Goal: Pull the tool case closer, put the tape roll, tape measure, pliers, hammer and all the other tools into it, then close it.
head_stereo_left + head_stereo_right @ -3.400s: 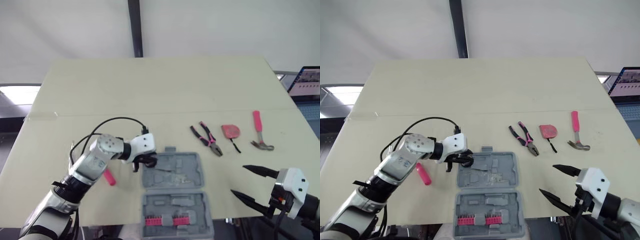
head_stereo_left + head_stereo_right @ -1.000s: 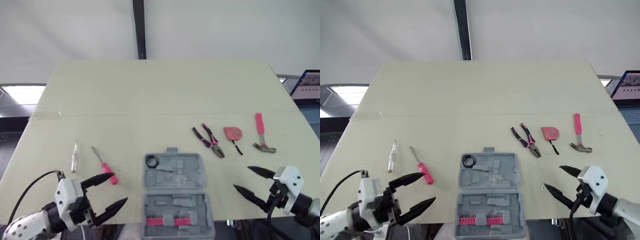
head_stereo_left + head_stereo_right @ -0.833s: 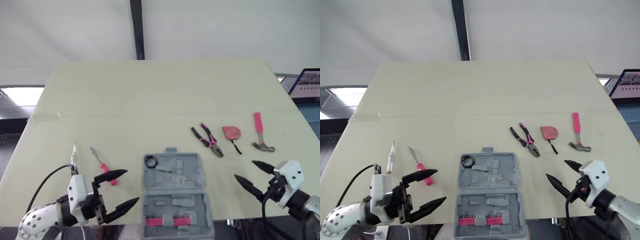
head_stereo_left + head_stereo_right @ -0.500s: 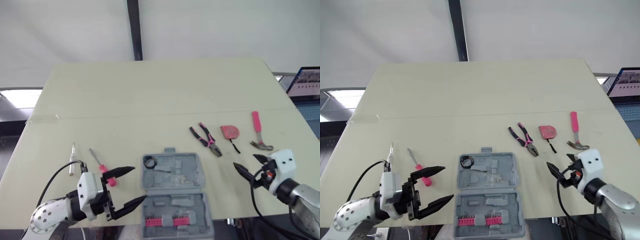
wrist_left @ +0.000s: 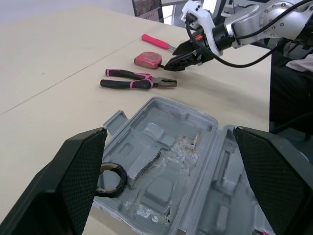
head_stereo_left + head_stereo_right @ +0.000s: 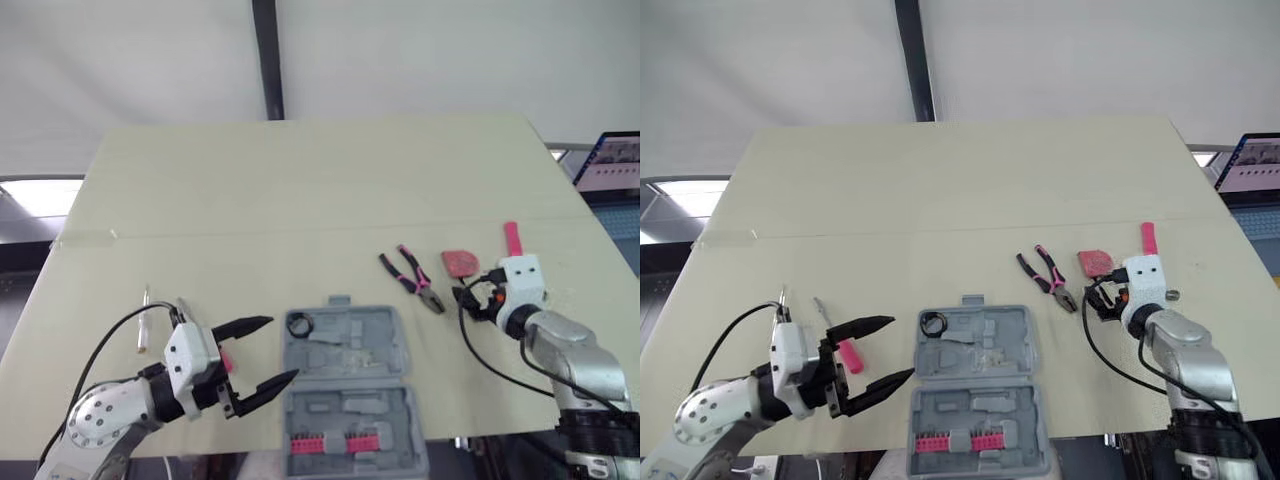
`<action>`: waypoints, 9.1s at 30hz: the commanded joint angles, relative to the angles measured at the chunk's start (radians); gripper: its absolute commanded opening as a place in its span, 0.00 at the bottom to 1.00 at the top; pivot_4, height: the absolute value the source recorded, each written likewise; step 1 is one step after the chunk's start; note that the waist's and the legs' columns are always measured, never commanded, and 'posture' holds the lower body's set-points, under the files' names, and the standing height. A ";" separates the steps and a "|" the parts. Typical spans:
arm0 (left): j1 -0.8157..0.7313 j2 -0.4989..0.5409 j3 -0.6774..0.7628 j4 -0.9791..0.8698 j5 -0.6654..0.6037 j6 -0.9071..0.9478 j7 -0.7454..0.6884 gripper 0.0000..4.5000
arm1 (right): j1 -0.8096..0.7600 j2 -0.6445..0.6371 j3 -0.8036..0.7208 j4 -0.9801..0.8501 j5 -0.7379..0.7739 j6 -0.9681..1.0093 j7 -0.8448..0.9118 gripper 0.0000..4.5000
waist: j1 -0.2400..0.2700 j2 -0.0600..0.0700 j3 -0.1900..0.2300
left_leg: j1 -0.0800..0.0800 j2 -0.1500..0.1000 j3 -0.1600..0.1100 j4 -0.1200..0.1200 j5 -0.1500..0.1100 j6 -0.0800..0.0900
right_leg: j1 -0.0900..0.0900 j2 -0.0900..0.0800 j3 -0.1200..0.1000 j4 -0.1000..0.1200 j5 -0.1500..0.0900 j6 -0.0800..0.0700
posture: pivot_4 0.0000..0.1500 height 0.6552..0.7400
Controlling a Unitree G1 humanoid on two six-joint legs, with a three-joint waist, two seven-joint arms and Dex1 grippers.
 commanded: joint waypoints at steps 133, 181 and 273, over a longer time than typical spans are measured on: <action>0.101 0.085 -0.047 0.209 0.048 -0.403 -0.265 1.00 | 0.230 -0.539 0.151 0.081 -0.056 -0.837 1.037 0.98 | 0.003 -0.004 0.000 | 0.001 0.001 0.001 0.000 -0.001 0.001 | 0.002 0.000 -0.001 -0.004 0.000 0.001 | 1.00 1.00; 0.142 0.067 0.002 0.229 0.091 -0.393 -0.173 1.00 | -0.038 -0.579 0.328 -0.219 -0.296 -0.380 0.978 0.66 | 0.003 0.000 0.002 | 0.000 0.002 0.001 0.000 -0.001 0.000 | 0.002 0.000 -0.002 -0.004 0.000 0.001 | 1.00 1.00; 0.148 0.048 -0.031 0.193 0.148 -0.396 -0.114 1.00 | -0.322 -0.226 0.430 -0.332 -0.181 0.009 0.830 0.37 | -0.022 -0.003 0.002 | -0.002 0.001 0.002 0.000 -0.002 -0.001 | -0.003 0.000 -0.003 -0.002 0.000 0.000 | 1.00 1.00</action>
